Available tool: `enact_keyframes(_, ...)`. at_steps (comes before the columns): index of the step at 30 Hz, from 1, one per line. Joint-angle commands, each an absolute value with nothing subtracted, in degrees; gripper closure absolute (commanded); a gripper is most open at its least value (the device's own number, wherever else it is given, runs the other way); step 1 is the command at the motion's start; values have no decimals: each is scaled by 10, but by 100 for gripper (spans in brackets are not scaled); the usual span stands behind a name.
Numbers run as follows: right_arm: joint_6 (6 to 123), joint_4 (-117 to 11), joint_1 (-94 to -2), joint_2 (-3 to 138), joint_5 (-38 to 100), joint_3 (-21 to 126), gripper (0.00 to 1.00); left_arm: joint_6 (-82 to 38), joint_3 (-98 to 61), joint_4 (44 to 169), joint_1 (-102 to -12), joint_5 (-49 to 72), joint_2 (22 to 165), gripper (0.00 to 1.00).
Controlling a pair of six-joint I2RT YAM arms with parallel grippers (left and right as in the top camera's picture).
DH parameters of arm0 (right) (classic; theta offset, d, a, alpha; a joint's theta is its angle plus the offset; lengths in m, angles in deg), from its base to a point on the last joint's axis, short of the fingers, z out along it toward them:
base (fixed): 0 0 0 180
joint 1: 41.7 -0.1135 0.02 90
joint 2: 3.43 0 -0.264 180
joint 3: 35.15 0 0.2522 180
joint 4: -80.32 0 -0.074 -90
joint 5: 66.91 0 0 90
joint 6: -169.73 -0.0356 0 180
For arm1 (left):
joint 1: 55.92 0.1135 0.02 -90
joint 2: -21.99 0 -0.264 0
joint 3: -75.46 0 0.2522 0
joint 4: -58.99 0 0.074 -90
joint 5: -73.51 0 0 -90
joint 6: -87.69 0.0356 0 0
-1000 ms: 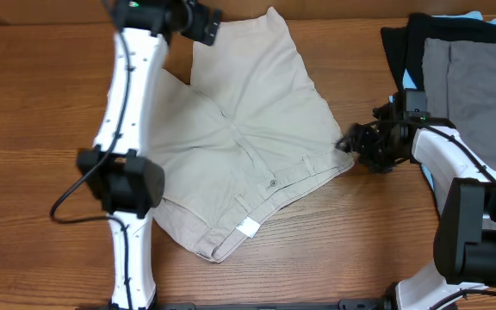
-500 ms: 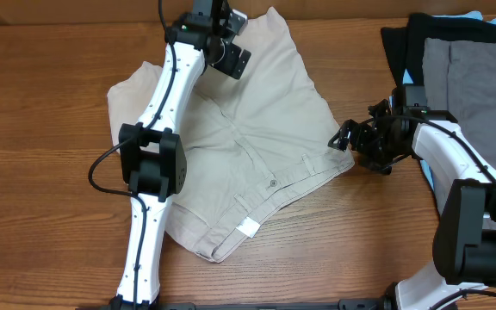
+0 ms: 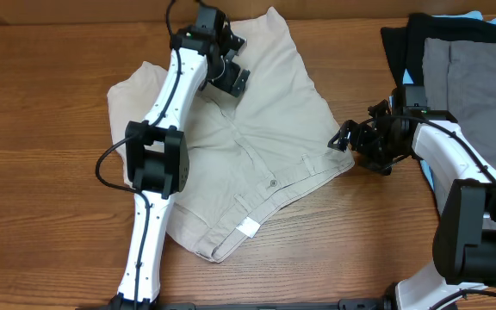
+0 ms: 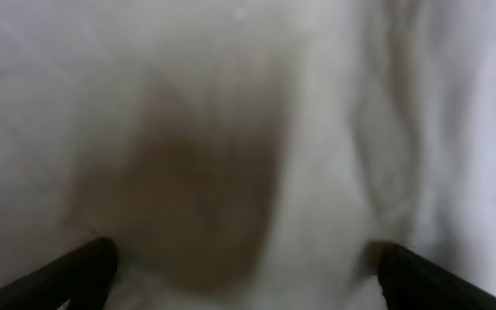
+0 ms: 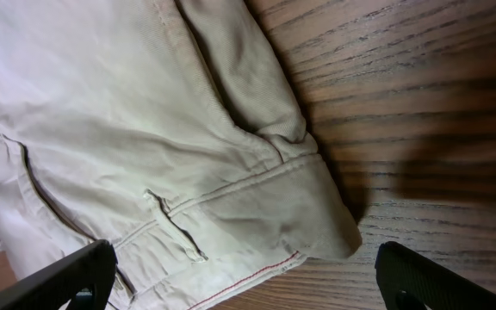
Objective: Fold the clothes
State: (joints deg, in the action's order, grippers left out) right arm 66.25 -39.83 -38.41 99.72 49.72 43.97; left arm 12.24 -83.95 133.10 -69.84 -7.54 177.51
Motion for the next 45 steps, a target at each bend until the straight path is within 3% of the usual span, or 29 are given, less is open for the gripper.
enact_keyframes(1, 667, -399, -385, 996, 502, 454, 0, 113, -842, 1341, -700, -79, 1807, 0)
enact_keyframes(11, 664, -406, -385, 996, 502, 454, 0, -8, -835, 1396, -650, -171, 1821, 0)
enact_keyframes(21, 660, -421, -387, 996, 502, 454, 0, -144, -835, 1525, -519, -200, 1821, 0)
enact_keyframes(34, 660, -486, -429, 996, 541, 454, 0, -139, -835, 1651, -368, -137, 1821, 0)
enact_keyframes(45, 649, -594, -564, 996, 492, 470, 0, -96, -900, 1640, -380, -94, 1775, 0)
